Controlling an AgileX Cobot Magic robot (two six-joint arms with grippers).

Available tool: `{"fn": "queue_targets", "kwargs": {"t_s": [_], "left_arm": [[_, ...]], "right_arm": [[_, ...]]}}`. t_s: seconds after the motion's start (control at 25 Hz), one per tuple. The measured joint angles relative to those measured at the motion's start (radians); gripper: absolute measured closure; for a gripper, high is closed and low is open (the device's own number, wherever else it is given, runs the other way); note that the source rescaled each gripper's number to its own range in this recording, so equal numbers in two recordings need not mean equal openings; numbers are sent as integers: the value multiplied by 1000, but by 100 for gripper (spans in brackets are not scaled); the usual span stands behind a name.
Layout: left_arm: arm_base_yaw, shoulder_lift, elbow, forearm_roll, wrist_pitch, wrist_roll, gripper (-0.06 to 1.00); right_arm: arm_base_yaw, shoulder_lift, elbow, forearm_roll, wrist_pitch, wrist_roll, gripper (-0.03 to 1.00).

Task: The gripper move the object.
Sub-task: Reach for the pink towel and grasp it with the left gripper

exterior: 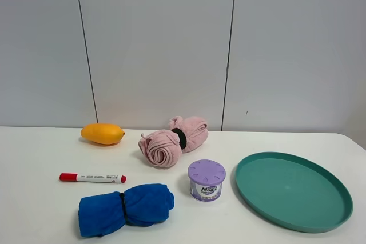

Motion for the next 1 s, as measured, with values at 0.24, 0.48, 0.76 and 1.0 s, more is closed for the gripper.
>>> {"fn": "queue_targets", "kwargs": {"t_s": [0.24, 0.48, 0.76, 1.0], "left_arm": [[0, 0, 0, 0, 0, 0, -1], [0, 0, 0, 0, 0, 0, -1], [0, 0, 0, 0, 0, 0, -1], [0, 0, 0, -10, 0, 0, -1]], "right_arm": [[0, 0, 0, 0, 0, 0, -3], [0, 0, 0, 0, 0, 0, -3], [0, 0, 0, 0, 0, 0, -3], [0, 0, 0, 0, 0, 0, -3]]}}
